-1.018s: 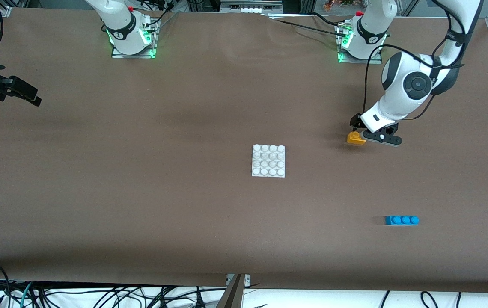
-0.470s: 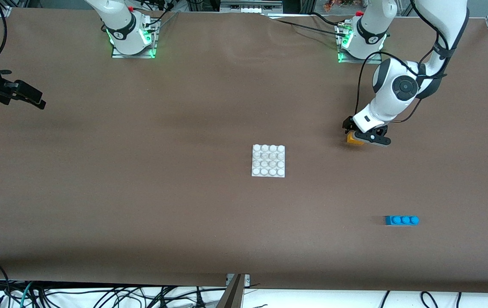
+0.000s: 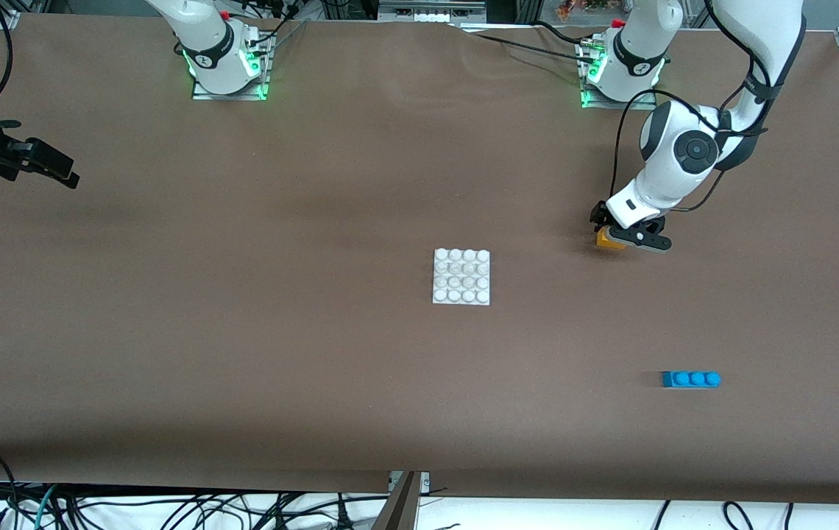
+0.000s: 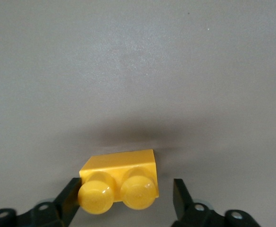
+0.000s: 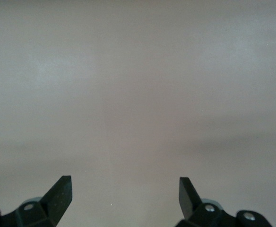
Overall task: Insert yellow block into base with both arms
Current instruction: 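Lower the left gripper over the yellow block and grasp it, then lift the yellow block and carry it over the white base plate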
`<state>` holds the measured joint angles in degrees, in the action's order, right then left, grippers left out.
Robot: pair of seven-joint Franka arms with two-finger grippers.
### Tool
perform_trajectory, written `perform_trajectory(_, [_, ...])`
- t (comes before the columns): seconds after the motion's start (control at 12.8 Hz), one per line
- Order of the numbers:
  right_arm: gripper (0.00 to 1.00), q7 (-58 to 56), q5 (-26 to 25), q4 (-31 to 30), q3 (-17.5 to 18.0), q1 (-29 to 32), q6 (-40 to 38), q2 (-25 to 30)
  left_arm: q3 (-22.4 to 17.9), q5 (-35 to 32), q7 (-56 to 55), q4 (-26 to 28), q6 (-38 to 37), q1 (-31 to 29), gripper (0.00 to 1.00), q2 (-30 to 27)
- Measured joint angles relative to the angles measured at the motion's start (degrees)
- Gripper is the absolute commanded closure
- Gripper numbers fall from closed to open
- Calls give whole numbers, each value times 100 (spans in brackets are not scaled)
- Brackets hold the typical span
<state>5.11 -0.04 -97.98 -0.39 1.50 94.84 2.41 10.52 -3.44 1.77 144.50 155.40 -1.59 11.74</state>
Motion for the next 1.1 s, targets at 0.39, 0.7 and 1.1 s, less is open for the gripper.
perform_trajectory(0.39, [0,-3,0,0,1,0,0,-2,-1,-1,14,-9,-15,-2,44,-88])
perform_trajectory(0.7, [0,-6,0,0,2,0,0,-5,0,-1,16,-38,-157,-2,47,-327])
perform_trajectory(1.1, [0,-10,0,-1,5,0,0,-8,398,2,-30,-890,-1748,-4,49,-867])
